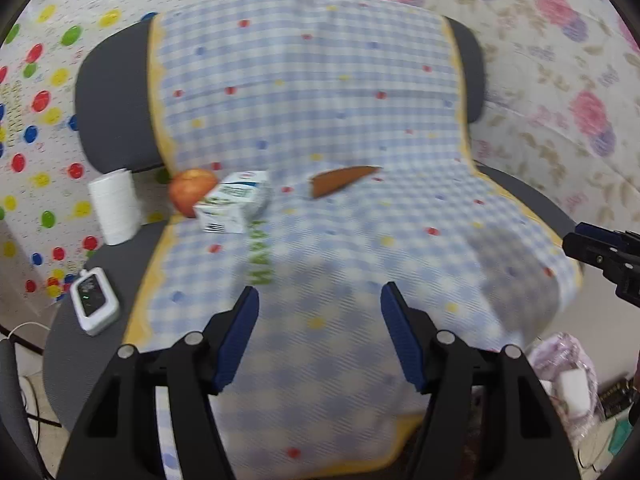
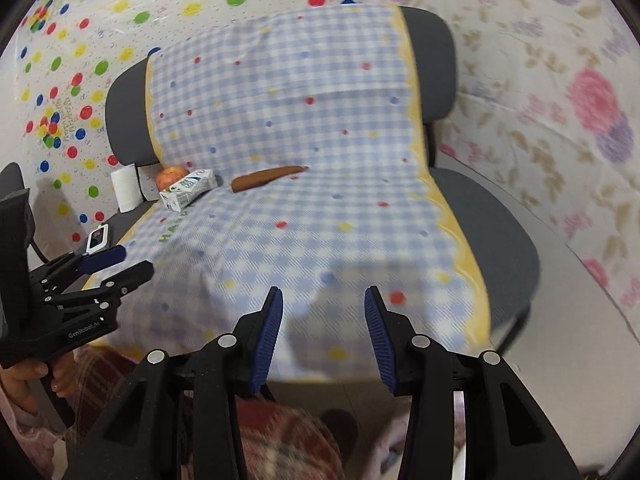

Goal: Collect trash
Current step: 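Move both tools down to the milk carton and brown wooden piece, then grasp the milk carton with the left tool while the right tool grasps the brown wooden piece, then carry the milk carton and wooden piece over the trash bin, then open both tools to drop the carton and wooden piece into the bin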

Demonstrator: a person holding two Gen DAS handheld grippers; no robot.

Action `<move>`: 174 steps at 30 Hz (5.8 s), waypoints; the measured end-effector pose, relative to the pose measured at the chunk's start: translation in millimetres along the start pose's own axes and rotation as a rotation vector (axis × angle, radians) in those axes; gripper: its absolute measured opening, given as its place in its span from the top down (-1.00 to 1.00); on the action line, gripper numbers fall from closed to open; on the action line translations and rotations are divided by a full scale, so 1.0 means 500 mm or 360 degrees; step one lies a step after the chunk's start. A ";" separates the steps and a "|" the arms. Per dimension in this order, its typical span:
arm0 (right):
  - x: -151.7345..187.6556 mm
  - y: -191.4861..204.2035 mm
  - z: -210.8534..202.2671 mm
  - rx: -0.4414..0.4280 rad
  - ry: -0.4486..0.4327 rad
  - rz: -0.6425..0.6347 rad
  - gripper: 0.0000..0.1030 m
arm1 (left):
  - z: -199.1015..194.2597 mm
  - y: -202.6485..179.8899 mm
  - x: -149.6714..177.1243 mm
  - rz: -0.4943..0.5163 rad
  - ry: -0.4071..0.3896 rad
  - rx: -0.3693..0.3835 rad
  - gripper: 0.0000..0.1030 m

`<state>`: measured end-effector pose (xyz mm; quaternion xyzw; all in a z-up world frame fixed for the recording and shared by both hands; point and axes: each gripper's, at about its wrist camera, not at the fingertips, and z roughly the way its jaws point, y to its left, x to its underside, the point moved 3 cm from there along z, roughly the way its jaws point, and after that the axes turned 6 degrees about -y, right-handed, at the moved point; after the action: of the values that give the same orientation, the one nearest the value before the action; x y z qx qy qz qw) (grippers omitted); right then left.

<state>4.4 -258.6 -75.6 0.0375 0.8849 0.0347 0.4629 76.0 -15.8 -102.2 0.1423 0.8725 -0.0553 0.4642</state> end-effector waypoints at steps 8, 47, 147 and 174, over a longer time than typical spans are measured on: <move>-0.087 0.086 0.164 -0.0022 0.0012 -0.0006 0.13 | 0.079 0.141 -0.051 -0.0106 0.0001 -0.0201 -0.49; -0.180 0.218 0.562 0.0213 0.0301 -0.0086 0.65 | 0.291 0.206 -0.086 -0.0085 0.0140 -0.0208 -0.85; 0.219 -0.225 -0.252 0.0611 0.0066 0.0310 0.93 | -0.118 -0.605 0.149 0.0488 0.0109 0.0944 0.21; 0.355 -0.356 -0.256 0.0730 0.0251 0.0538 0.41 | -0.141 -0.518 0.036 0.0406 -0.0003 0.0697 -0.87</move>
<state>-207.8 -421.6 -164.9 0.2851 0.8842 -0.0867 0.3598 -66.9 -243.3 -86.6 0.3483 0.8143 -0.1840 0.4263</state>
